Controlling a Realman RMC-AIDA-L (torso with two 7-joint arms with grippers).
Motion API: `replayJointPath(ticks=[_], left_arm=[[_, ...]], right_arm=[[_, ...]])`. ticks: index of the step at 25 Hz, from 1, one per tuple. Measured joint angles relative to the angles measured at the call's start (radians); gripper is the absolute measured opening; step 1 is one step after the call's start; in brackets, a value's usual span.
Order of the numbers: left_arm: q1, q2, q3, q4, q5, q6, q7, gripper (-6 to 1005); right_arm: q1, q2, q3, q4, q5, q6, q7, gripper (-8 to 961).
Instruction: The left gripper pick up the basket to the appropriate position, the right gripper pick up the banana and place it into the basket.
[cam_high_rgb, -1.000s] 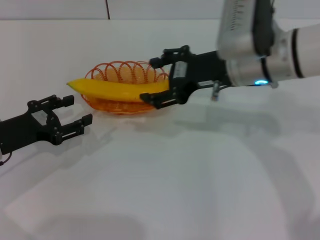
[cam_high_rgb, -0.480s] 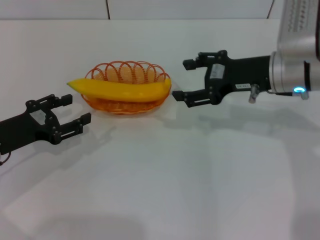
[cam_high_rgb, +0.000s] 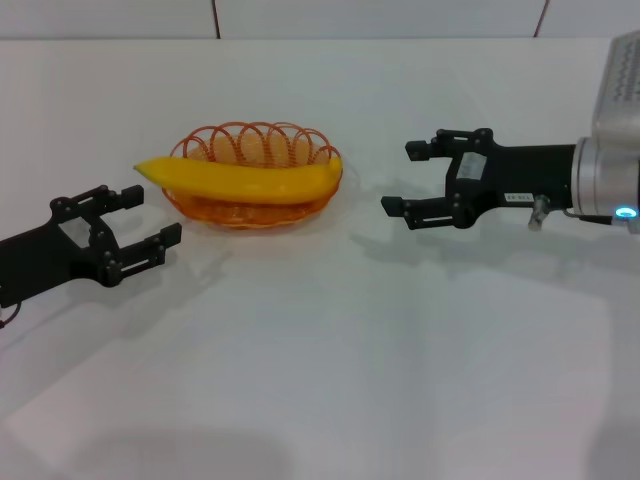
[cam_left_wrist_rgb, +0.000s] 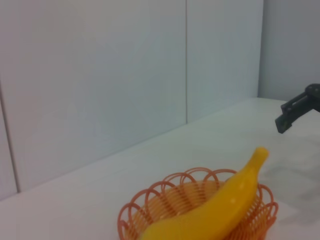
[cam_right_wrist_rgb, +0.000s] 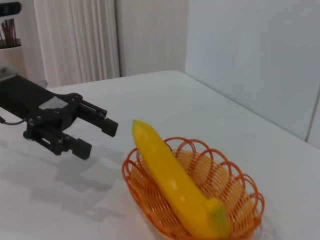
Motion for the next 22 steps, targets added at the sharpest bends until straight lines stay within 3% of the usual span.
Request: replayJointPath(ticks=[22], left_arm=[[0.002, -0.001, 0.000, -0.056, -0.027, -0.022, 0.042, 727]], right_arm=[[-0.025, -0.001, 0.008, 0.047, 0.001, 0.003, -0.028, 851]])
